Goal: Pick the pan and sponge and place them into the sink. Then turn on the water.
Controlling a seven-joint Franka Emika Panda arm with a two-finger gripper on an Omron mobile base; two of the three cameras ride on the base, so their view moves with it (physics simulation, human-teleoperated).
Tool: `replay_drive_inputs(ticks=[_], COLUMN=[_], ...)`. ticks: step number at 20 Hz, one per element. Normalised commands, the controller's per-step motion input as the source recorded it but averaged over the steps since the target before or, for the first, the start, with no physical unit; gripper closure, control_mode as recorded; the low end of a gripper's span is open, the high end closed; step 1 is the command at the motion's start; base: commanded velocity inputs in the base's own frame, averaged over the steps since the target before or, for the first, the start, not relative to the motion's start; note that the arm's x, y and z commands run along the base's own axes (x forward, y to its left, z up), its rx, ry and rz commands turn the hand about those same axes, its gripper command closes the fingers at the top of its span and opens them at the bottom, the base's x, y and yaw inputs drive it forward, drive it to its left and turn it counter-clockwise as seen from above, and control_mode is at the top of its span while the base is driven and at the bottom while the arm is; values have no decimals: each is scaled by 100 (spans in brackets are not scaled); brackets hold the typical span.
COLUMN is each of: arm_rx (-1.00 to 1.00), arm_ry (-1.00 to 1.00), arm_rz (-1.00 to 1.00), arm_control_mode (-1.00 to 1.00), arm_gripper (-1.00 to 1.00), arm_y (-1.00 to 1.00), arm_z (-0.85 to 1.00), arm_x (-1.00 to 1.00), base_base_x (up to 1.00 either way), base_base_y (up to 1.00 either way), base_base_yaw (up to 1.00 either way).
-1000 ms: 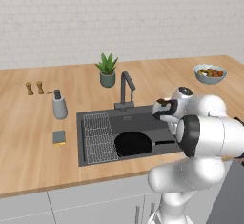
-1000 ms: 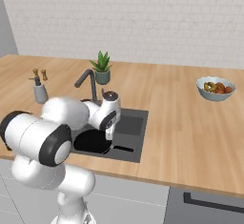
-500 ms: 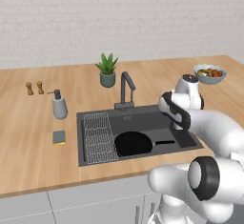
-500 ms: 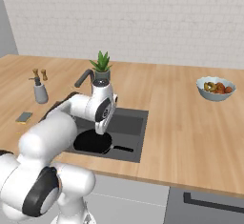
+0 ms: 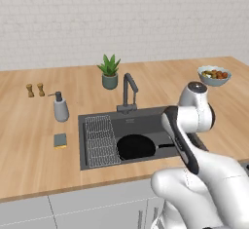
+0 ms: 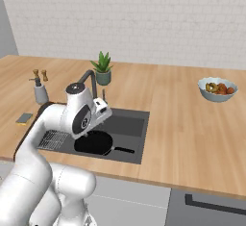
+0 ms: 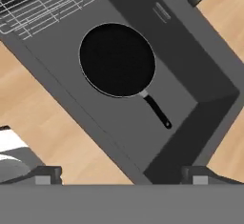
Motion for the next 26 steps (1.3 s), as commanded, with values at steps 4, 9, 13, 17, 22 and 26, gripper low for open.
replay_drive_inputs(ticks=[4, 9, 13, 17, 22, 26], arm_rx=[28, 35, 41, 42, 23, 0], arm_ry=[-11, -3, 6, 10, 4, 0], arm_rz=[-78, -60, -34, -26, -17, -16], arm_control_mode=[-100, -100, -100, -100, -100, -100], arm_gripper=[-100, -100, -100, -100, -100, -100], arm_y=[18, 51, 70, 66, 67, 75], arm_z=[34, 36, 37, 29, 10, 2], arm_x=[-45, -17, 0, 0, 0, -2], base_base_x=[0, 0, 0, 0, 0, 0], base_base_y=[0, 0, 0, 0, 0, 0], base_base_yaw=[0, 0, 0, 0, 0, 0])
